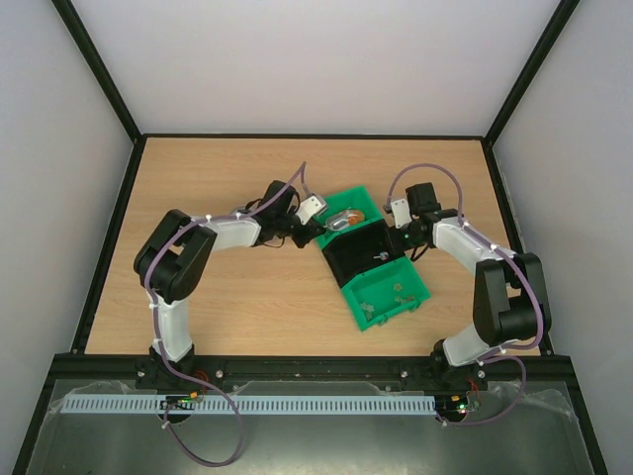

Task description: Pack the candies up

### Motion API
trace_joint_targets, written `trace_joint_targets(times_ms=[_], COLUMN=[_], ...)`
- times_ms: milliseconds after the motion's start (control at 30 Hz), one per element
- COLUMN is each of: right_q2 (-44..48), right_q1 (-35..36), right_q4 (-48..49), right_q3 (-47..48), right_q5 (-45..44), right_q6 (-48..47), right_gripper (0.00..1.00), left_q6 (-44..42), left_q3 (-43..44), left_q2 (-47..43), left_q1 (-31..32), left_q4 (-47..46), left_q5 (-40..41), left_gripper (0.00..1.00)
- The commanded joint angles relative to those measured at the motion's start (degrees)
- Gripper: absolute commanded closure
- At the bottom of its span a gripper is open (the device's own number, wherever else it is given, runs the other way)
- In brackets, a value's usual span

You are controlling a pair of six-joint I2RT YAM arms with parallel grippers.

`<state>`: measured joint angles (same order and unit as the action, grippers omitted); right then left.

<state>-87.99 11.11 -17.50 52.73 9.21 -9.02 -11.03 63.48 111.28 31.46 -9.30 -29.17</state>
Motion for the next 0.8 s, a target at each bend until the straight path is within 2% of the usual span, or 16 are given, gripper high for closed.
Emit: trace_joint_targets(times_ms=[0,167,567,767], right_q2=[-0.7,-0.7,-1.1,-1.1], right_q1=[-1.2,-1.3,-1.4,-1.4], right_q4=[-2.8,-2.7,-2.8,-2.8], right_q3=[0.3,0.0,0.0,0.2], right_q5=[-3.0,-3.0,-2.8,-3.2], right_q6=[-0.3,-1.6,-2.0,-2.1], right_gripper=[0.99,0.99,0.99,0.99], left_q6=[1.4,3.1,9.4,8.6], left_q3=[-1.9,-1.8,-3.6,-5.1], left_q2=[-1.3,-1.2,-3.1,-7.0], left_q1=[-1.1,-1.8,-3.2,-3.4], left_q4=[-4.2,-5.6,-12.3,-13.4], left_q5=[-1.3,-0.9,-5.3,-6.2], left_gripper=[0.98,0.98,0.98,0.98])
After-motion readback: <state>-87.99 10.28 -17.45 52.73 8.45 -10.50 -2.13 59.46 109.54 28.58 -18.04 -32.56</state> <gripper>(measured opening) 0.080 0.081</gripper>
